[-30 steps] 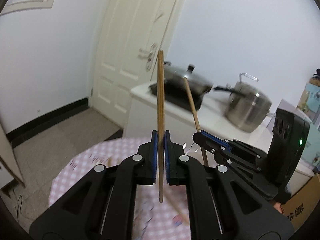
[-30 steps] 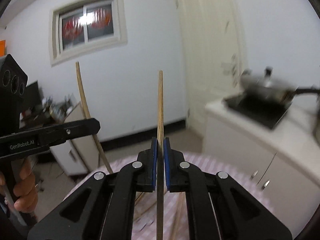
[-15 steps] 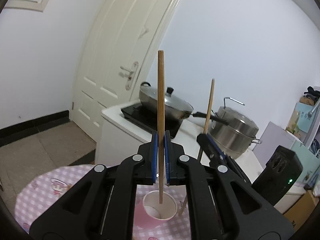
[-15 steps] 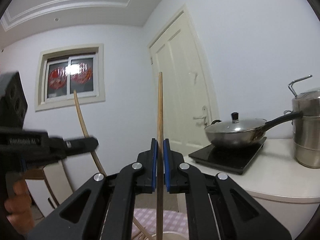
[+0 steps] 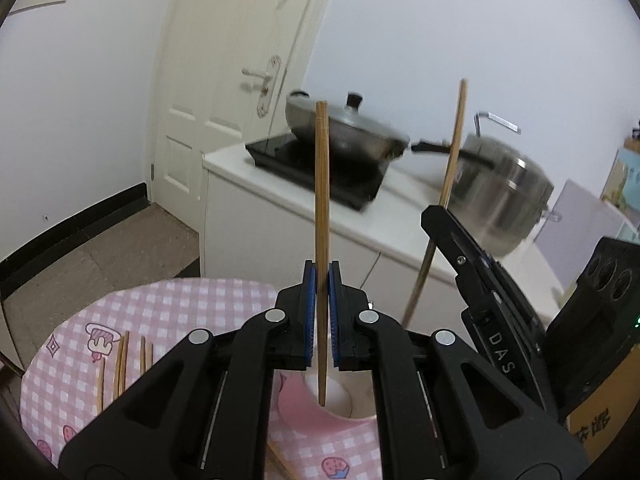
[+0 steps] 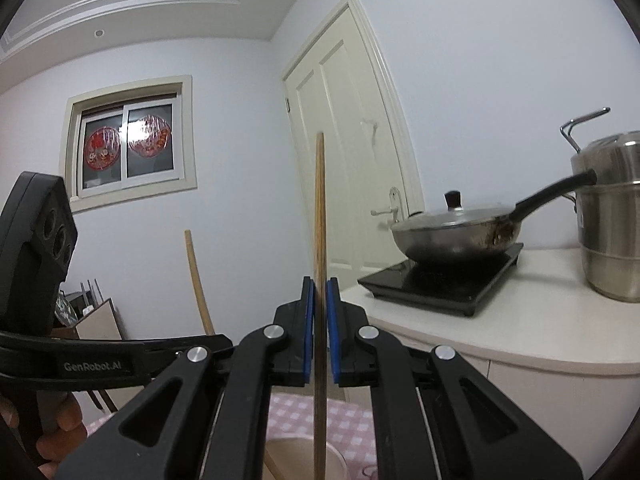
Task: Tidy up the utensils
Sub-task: 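Open the left tool to drop the chopstick into the pink cup, then lower the right tool onto a chopstick and close its fingers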
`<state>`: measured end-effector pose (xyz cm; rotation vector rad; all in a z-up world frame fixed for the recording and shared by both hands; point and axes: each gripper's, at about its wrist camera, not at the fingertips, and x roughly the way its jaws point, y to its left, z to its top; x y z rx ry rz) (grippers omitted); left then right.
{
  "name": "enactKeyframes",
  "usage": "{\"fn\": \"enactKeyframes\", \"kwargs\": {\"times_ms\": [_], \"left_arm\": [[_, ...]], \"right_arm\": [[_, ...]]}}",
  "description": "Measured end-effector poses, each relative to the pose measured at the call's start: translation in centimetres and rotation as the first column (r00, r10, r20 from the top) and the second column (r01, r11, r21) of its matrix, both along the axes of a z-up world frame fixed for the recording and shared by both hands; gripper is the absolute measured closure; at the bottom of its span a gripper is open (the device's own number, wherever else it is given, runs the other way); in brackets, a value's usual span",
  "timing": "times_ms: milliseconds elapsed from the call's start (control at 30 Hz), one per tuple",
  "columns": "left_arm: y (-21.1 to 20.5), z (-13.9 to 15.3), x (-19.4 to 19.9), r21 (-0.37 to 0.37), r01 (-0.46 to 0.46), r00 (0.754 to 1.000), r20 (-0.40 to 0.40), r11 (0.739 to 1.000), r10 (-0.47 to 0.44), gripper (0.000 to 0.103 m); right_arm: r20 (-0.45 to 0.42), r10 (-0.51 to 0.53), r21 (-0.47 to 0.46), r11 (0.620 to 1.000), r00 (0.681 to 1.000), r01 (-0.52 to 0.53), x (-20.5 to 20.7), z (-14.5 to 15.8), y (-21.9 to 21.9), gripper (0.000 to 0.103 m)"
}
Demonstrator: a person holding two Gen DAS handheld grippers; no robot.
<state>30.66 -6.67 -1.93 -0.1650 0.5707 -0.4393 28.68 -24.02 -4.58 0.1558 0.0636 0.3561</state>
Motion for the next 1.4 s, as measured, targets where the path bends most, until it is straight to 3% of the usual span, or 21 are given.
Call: {"fn": "enactKeyframes", "kwargs": {"times_ms": [100, 333, 733, 833, 867, 900, 967, 1000, 1100, 1167, 1400], "left_arm": [[-0.6, -0.9, 0.1, 0.033, 0.003, 1.0, -0.021, 0.999, -0.002, 0.096], [-0.7, -1.3, -0.1, 0.025, 0.01, 0.999, -0.041, 1.0, -0.009, 0.096], [-0.2, -0.9, -1.1, 0.043, 0.033, 0.998, -0.062, 0.999, -0.03, 0.096], [0.6, -0.6, -1.6, 0.033, 0.041, 0.997, -0.066, 0.999, -0.038, 0.096], [0.9, -0.5, -1.8, 0.032, 0.044, 0.997, -0.07, 0.999, -0.041, 0.096], [1.3, -0.4, -2.1, 0.028, 0.047, 0.996, -0.072, 0.998, -0.045, 0.096], [1.8, -0.3, -2.5, 0.025, 0.048, 0.996, -0.076, 0.999, -0.046, 0.095], [2.0, -0.2, -2.8, 0.025, 0.048, 0.996, -0.08, 0.999, -0.046, 0.089], [3.0, 0.5, -4.2, 0.004, 0.013, 1.0, -0.023, 1.0, -0.013, 0.024], [3.5, 1.0, -5.1, 0.001, -0.007, 1.0, 0.023, 1.0, 0.007, 0.024], [6.5, 1.6, -8.4, 0.063, 0.016, 0.998, 0.063, 0.998, -0.02, 0.024]], "right_arm": [[-0.031, -0.003, -0.016, 1.0, 1.0, 0.003, -0.5, -0.9, -0.3, 0.098], [-0.098, -0.009, -0.042, 0.999, 0.995, 0.005, -1.8, -2.4, -0.6, 0.098], [-0.221, -0.005, -0.038, 0.999, 0.975, -0.004, -2.8, -2.5, -0.3, 0.094], [-0.25, -0.005, -0.032, 0.999, 0.968, -0.003, -3.5, -2.1, -0.3, 0.08], [-0.257, -0.007, -0.032, 0.999, 0.966, -0.002, -3.9, -2.0, -0.3, 0.068], [-0.26, -0.009, -0.034, 0.999, 0.965, 0.0, -4.4, -1.9, -0.2, 0.063], [-0.264, -0.005, -0.04, 0.999, 0.965, -0.006, -5.1, -1.6, -0.1, 0.063], [-0.266, -0.005, -0.043, 0.999, 0.964, -0.007, -5.3, -1.4, 0.0, 0.061], [-0.27, -0.013, -0.039, 0.999, 0.963, 0.003, -6.4, -0.9, 0.0, 0.056], [-0.275, -0.016, -0.032, 0.999, 0.961, 0.007, -6.9, -0.6, 0.0, 0.055], [-0.338, -0.024, 0.006, 1.0, 0.941, 0.028, -8.9, -0.4, -0.5, 0.047]]}}
